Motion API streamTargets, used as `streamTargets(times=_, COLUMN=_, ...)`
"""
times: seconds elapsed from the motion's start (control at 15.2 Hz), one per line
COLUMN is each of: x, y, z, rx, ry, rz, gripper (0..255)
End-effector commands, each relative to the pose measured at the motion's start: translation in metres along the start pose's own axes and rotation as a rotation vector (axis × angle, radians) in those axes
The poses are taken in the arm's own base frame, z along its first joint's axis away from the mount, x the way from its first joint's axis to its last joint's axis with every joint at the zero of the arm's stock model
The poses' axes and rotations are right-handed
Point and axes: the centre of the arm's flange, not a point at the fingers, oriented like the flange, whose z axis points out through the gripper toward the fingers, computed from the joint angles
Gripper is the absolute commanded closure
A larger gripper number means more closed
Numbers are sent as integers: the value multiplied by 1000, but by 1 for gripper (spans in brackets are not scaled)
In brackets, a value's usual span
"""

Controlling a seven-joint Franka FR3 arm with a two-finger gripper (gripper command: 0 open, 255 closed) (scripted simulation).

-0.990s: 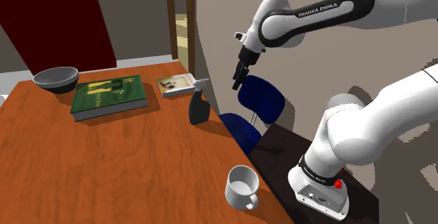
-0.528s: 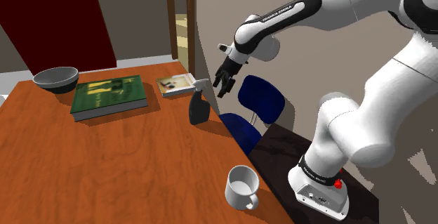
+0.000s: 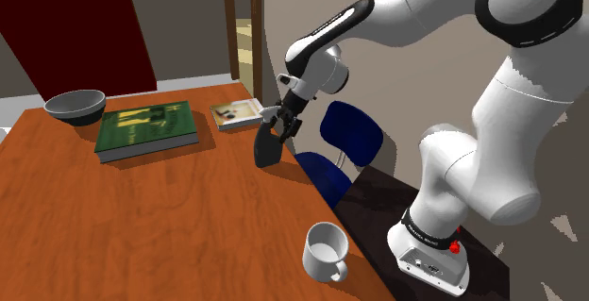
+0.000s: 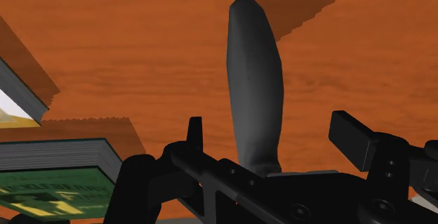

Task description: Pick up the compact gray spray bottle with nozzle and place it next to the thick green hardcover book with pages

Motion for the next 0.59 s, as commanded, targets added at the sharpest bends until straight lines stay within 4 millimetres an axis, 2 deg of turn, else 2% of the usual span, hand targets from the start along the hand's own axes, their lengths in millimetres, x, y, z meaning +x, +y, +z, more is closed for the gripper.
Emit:
streamTargets(times=0.0, x=0, y=0, z=11, rx=-1, ry=2, rz=-3, gripper=0)
streamTargets(times=0.13, x=0, y=0, z=24, rx=-1, ry=2, rz=-3, gripper=0)
streamTargets(times=0.53, x=0, y=0, z=24, rx=-1, ry=2, rz=-3, gripper=0)
